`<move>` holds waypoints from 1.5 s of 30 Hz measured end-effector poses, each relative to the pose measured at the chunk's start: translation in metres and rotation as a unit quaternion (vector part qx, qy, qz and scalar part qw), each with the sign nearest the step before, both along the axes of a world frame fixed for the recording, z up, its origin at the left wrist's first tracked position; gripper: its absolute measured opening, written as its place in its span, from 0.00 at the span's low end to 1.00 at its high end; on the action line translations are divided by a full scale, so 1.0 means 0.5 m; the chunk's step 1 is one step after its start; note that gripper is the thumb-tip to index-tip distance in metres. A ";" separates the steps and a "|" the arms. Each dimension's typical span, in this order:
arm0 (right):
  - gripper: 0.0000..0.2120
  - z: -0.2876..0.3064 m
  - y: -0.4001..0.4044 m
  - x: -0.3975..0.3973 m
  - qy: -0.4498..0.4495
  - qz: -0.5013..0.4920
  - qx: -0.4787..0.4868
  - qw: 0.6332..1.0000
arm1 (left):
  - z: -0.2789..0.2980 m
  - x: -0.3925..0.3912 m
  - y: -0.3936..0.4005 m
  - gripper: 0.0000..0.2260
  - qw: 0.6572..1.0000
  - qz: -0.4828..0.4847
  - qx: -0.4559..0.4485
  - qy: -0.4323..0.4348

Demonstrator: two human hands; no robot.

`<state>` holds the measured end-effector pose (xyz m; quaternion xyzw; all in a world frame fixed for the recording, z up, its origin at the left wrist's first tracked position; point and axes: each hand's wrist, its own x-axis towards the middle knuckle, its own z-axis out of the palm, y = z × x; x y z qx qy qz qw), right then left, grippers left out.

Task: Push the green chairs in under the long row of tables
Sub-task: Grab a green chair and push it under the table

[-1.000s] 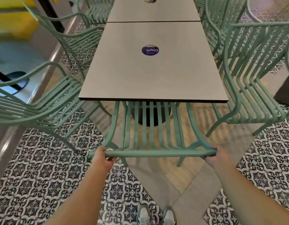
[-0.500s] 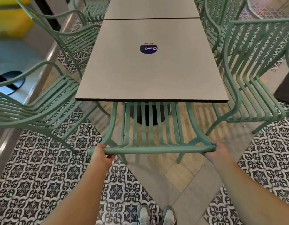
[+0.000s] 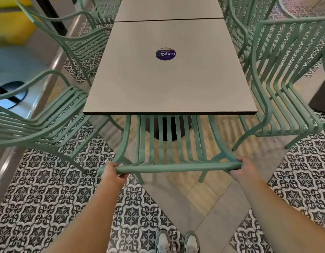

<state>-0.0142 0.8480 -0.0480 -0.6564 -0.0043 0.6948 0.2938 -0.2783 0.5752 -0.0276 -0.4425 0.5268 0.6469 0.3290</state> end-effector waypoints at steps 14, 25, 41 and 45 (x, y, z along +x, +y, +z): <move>0.22 0.010 -0.027 0.041 0.026 0.089 0.046 0.995 | 0.014 0.003 -0.030 0.18 0.996 -0.082 -0.026 0.031; 0.18 0.006 -0.042 0.038 0.016 0.099 0.046 0.994 | 0.008 -0.016 -0.059 0.19 0.993 -0.107 -0.024 0.033; 0.20 0.006 -0.022 0.041 0.024 0.100 0.042 0.994 | -0.008 -0.018 -0.045 0.14 0.987 -0.150 -0.024 0.042; 0.20 0.003 -0.023 0.043 0.016 0.095 0.038 0.995 | -0.008 -0.017 -0.048 0.17 0.994 -0.103 -0.003 0.034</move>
